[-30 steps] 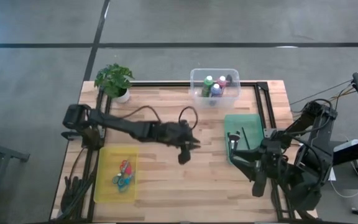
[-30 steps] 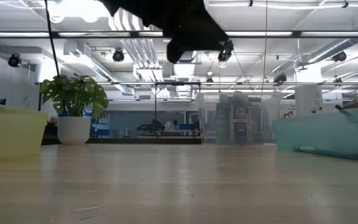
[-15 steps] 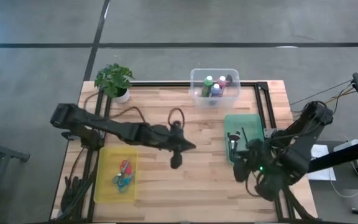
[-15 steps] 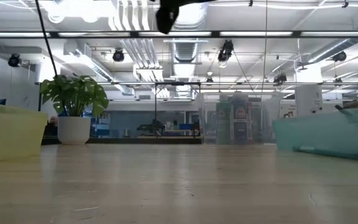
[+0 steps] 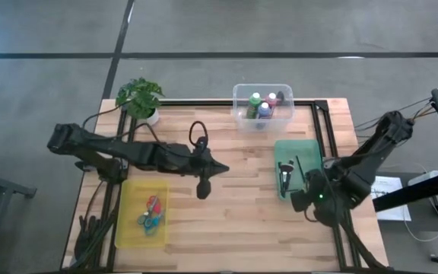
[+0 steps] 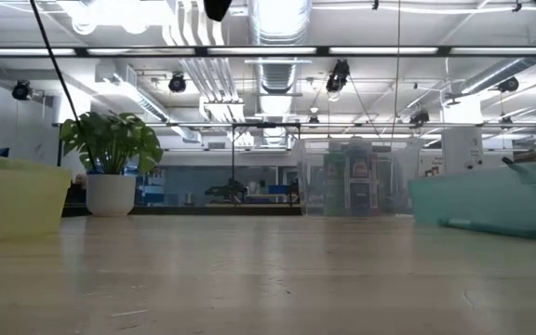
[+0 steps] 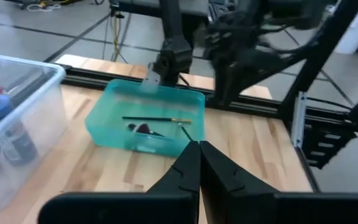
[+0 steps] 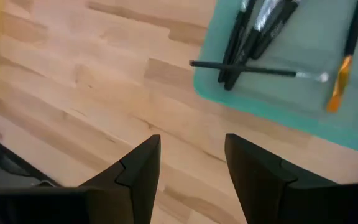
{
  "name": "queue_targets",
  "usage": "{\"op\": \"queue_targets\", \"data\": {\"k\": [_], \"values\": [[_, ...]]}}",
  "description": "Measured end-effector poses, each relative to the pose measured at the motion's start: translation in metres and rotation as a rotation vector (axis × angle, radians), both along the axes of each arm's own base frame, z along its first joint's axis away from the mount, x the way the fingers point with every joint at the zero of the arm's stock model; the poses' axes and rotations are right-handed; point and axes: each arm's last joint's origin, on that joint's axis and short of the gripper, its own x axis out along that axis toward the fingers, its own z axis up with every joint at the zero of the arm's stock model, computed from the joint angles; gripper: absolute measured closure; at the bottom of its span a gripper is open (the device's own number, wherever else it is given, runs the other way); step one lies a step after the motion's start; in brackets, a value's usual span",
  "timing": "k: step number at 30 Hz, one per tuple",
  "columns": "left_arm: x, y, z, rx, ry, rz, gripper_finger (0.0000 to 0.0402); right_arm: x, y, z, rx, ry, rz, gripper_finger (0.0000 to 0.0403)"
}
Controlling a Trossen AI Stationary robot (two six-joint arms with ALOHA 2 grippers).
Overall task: Pick & Place Paint Supplies
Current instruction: Put the black eyeshadow brush into the green bin, then return to Home Position
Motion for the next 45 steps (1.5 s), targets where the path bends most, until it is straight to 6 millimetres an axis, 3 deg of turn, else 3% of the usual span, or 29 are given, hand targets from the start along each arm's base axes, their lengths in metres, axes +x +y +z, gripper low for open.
{"op": "queue_targets", "data": {"k": [10, 24, 30, 33, 35, 41, 45], "values": [[-0.001, -0.001, 0.000, -0.007, 0.007, 0.017, 0.0398, 0.010, -0.032, -0.049, 0.142, 0.010, -0.036, 0.0225], [-0.002, -0.001, -0.002, -0.005, 0.026, 0.022, 0.0398, 0.026, -0.063, -0.082, 0.212, 0.146, 0.047, 0.0225], [-0.004, 0.000, 0.000, 0.002, 0.025, 0.039, 0.0398, 0.017, -0.073, -0.099, 0.168, 0.195, -0.099, 0.0225], [-0.006, 0.000, 0.002, 0.004, 0.020, 0.045, 0.0398, 0.010, -0.079, -0.095, 0.071, 0.135, -0.242, 0.0225], [-0.009, 0.000, 0.004, 0.007, 0.019, 0.049, 0.0398, 0.008, -0.079, -0.088, -0.003, 0.034, -0.250, 0.0225], [-0.037, 0.007, 0.016, 0.080, 0.090, 0.126, 0.0398, 0.015, -0.065, -0.054, -0.200, -0.305, 0.035, 0.0227], [-0.061, 0.012, 0.023, 0.123, 0.142, 0.126, 0.0398, 0.022, -0.056, -0.040, -0.263, -0.458, 0.179, 0.0267]]}}
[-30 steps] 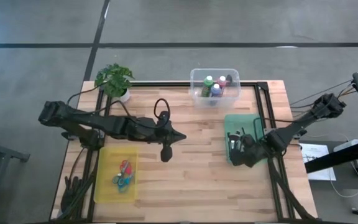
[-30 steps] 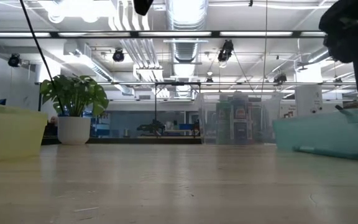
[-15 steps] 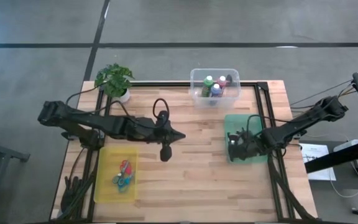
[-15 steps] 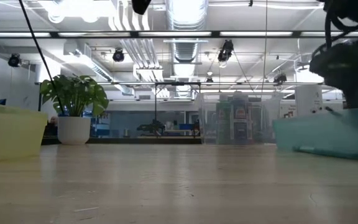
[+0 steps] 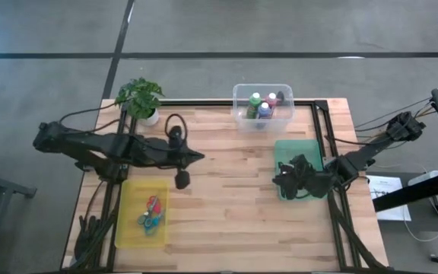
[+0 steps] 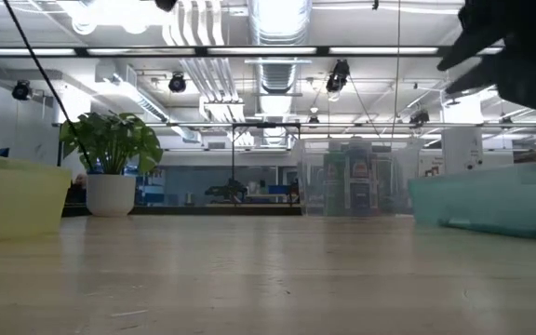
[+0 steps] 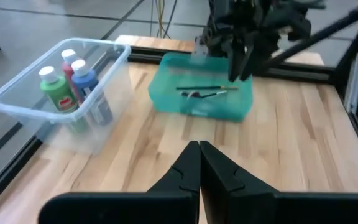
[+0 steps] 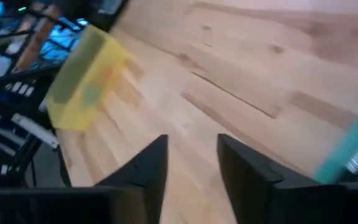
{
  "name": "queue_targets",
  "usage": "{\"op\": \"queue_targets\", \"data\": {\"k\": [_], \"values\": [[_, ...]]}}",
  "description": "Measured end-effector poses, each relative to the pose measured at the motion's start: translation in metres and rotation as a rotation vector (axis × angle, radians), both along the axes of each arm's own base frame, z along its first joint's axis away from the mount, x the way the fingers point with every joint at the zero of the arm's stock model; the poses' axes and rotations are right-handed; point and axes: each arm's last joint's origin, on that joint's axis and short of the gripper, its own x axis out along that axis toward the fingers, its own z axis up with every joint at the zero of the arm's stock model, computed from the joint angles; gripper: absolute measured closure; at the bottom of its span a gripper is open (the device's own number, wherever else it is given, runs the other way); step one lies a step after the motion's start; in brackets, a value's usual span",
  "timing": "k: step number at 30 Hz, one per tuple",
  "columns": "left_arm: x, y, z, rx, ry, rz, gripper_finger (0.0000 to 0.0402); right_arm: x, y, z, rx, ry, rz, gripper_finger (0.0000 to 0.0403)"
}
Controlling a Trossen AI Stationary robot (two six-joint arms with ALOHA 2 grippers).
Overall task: Pick & Place Paint Supplies
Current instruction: Return to Home Position
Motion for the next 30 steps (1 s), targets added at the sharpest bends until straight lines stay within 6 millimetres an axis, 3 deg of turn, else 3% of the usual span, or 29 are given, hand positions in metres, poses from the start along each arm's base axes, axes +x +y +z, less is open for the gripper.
{"op": "queue_targets", "data": {"k": [5, 8, 12, 17, 20, 27, 30], "values": [[-0.035, 0.005, -0.009, -0.023, -0.082, -0.039, 0.0398, 0.009, 0.006, 0.010, -0.056, -0.115, 0.089, 0.0342], [-0.056, 0.008, -0.031, -0.068, -0.218, -0.122, 0.0398, 0.013, 0.009, 0.018, -0.071, -0.192, 0.129, 0.0366], [-0.076, 0.014, -0.075, -0.113, -0.376, -0.116, 0.0398, 0.017, 0.013, 0.031, -0.093, -0.305, 0.192, 0.0372], [-0.094, 0.021, -0.134, -0.168, -0.361, -0.073, 0.0398, 0.019, 0.014, 0.043, -0.113, -0.418, 0.224, 0.0373], [-0.106, 0.024, -0.154, -0.173, -0.409, -0.050, 0.0398, 0.020, 0.015, 0.049, -0.110, -0.467, 0.223, 0.0373], [-0.124, 0.032, -0.202, -0.145, -0.306, 0.011, 0.0398, 0.021, 0.015, 0.055, -0.121, -0.525, 0.214, 0.0373], [-0.126, 0.036, -0.207, -0.134, -0.284, 0.036, 0.0398, 0.021, 0.015, 0.056, -0.119, -0.538, 0.200, 0.0373]]}}
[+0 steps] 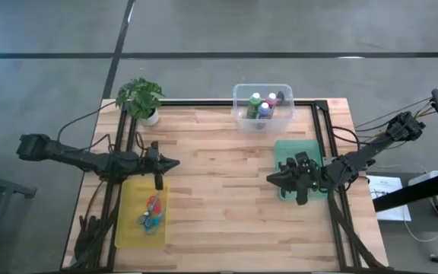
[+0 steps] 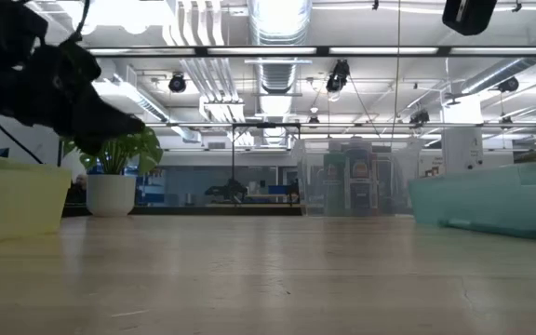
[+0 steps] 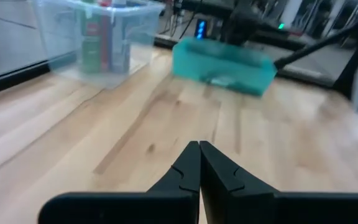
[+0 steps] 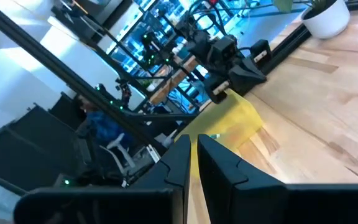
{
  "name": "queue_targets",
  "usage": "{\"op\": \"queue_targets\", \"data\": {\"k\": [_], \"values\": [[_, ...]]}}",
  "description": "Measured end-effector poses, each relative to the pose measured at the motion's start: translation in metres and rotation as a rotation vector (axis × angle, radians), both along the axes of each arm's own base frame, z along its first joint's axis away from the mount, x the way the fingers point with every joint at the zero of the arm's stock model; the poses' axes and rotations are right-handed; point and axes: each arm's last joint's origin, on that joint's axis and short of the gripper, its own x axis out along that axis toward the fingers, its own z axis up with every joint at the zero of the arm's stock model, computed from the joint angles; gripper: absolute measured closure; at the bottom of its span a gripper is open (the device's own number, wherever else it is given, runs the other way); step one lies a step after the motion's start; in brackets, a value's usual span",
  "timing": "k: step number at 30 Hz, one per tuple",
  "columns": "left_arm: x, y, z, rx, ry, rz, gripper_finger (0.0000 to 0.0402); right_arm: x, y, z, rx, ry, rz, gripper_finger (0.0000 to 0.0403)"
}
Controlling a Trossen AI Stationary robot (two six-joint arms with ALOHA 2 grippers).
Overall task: Pick & Place Paint Supplies
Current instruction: Return to Home Position
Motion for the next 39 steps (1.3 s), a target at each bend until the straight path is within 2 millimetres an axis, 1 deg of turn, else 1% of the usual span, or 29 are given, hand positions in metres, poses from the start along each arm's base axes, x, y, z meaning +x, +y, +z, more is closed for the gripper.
{"op": "queue_targets", "data": {"k": [5, 10, 16, 20, 24, 26, 33, 36, 39], "values": [[-0.001, 0.005, -0.005, 0.045, 0.059, 0.027, 0.0398, 0.001, 0.000, 0.000, 0.005, -0.003, -0.037, 0.0373], [-0.005, 0.007, -0.015, 0.055, 0.171, 0.022, 0.0398, 0.002, -0.001, -0.001, 0.007, -0.002, -0.053, 0.0373], [-0.004, 0.003, -0.016, 0.093, 0.184, -0.148, 0.0398, 0.001, -0.001, -0.001, 0.000, -0.003, -0.053, 0.0373], [-0.003, 0.000, -0.011, 0.118, 0.135, -0.229, 0.0398, 0.001, 0.000, -0.001, -0.002, -0.001, -0.052, 0.0373], [-0.004, 0.000, 0.001, 0.148, 0.021, -0.237, 0.0398, 0.002, 0.000, 0.000, 0.005, -0.013, -0.052, 0.0373], [-0.007, 0.001, 0.004, 0.159, -0.001, -0.232, 0.0398, 0.002, 0.000, 0.001, 0.010, -0.019, -0.051, 0.0373], [-0.025, 0.004, 0.005, 0.162, 0.006, -0.218, 0.0398, 0.001, 0.000, 0.001, 0.007, -0.019, -0.048, 0.0373], [-0.030, 0.004, 0.013, 0.163, -0.082, -0.209, 0.0398, 0.001, 0.000, 0.001, -0.010, -0.017, -0.047, 0.0373], [-0.033, 0.005, 0.017, 0.173, -0.134, -0.196, 0.0395, 0.001, 0.000, 0.001, -0.049, -0.014, -0.046, 0.0373]]}}
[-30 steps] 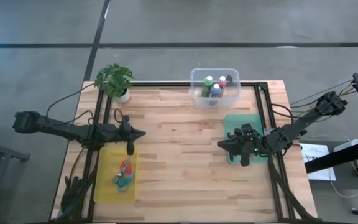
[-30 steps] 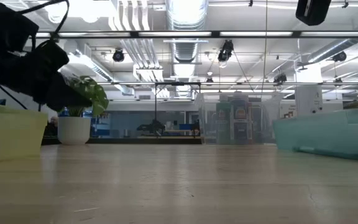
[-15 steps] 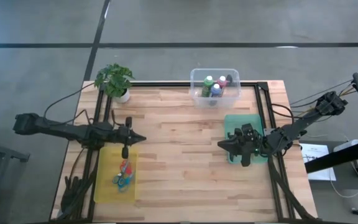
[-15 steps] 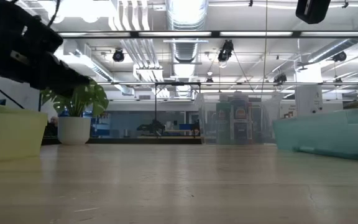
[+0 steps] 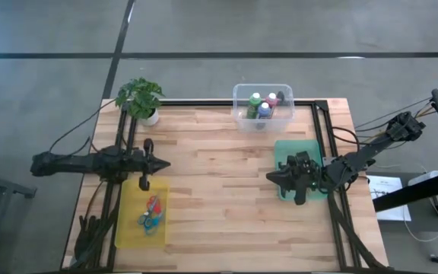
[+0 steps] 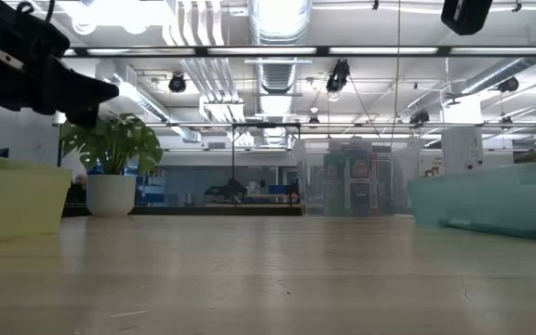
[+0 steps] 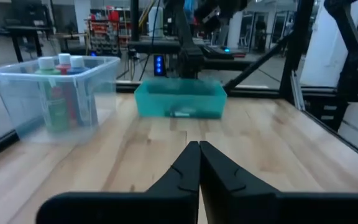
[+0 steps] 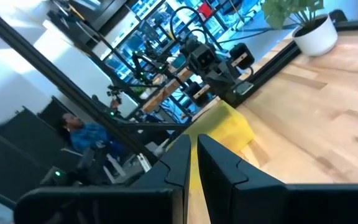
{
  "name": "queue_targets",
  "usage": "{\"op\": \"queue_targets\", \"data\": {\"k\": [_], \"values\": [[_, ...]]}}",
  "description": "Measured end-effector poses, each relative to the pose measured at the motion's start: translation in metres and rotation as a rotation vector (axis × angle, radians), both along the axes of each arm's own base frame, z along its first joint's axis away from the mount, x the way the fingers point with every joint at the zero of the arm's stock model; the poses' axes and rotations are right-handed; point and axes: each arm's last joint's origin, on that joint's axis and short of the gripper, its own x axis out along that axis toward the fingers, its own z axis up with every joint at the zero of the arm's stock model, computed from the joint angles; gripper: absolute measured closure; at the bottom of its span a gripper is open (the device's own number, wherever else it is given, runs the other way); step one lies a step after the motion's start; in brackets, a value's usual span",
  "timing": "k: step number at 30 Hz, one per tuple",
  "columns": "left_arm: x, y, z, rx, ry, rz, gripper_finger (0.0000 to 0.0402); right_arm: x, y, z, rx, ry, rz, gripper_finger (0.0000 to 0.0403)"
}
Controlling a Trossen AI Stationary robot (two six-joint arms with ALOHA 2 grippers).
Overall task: Pick & Place Paint Supplies
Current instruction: Return to Home Position
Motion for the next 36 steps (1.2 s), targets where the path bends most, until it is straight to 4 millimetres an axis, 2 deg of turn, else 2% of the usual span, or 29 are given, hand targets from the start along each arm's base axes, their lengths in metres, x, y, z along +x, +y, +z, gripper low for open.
{"op": "queue_targets", "data": {"k": [4, 9, 13, 17, 20, 24, 32, 36], "values": [[0.000, 0.000, 0.001, -0.027, -0.007, 0.002, 0.0377, 0.000, -0.001, -0.003, -0.099, 0.026, 0.001, 0.0373], [0.000, 0.000, -0.001, -0.044, 0.007, 0.004, 0.0365, 0.004, -0.012, -0.018, -0.255, 0.152, -0.029, 0.0374], [0.000, 0.000, -0.001, -0.045, 0.009, 0.004, 0.0363, 0.013, -0.034, -0.032, -0.307, 0.174, 0.041, 0.0374], [0.000, 0.000, -0.001, -0.045, 0.009, 0.004, 0.0363, 0.024, -0.063, -0.044, -0.351, 0.022, 0.132, 0.0374], [0.001, 0.000, -0.001, -0.045, 0.009, 0.004, 0.0363, 0.024, -0.086, -0.054, -0.398, -0.046, 0.160, 0.0374], [0.001, 0.000, -0.001, -0.045, 0.009, 0.004, 0.0362, 0.010, -0.101, -0.073, -0.389, -0.025, 0.223, 0.0374], [0.001, 0.000, -0.001, -0.045, 0.010, 0.004, 0.0362, -0.036, -0.093, -0.108, -0.396, -0.083, 0.269, 0.0374], [0.001, 0.000, -0.001, -0.045, 0.010, 0.004, 0.0362, -0.050, -0.088, -0.117, -0.426, -0.115, 0.270, 0.0374]]}}
